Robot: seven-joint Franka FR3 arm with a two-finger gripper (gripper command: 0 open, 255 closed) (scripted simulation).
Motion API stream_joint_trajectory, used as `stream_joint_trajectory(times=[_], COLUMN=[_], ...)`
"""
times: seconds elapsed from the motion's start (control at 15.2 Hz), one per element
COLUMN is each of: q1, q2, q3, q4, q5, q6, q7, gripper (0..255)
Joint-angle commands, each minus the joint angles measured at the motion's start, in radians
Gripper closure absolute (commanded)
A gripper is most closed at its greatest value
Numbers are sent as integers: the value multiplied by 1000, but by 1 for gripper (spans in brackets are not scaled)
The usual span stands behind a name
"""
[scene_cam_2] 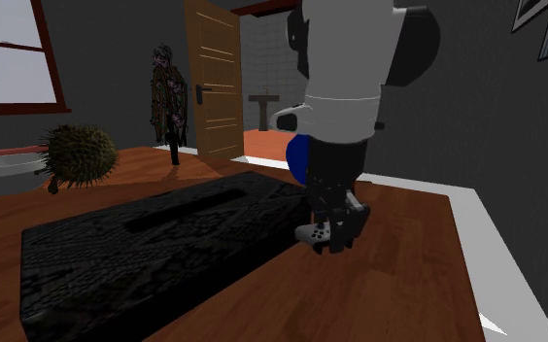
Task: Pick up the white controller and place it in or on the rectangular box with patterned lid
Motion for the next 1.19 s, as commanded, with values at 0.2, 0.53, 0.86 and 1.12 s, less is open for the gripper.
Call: stream_joint_trajectory(times=[0.2,0.53,0.86,1.12], q1=[-1,-2,-1,-1], q2=[-23,-44,-60,-69], q3=[3,5,7,8], q4=[34,72,117,158], q5=[6,12,17,19], q6=[-57,-115,-176,-225], q7=[-5,-9,-12,-14], gripper=[255,255,255,255])
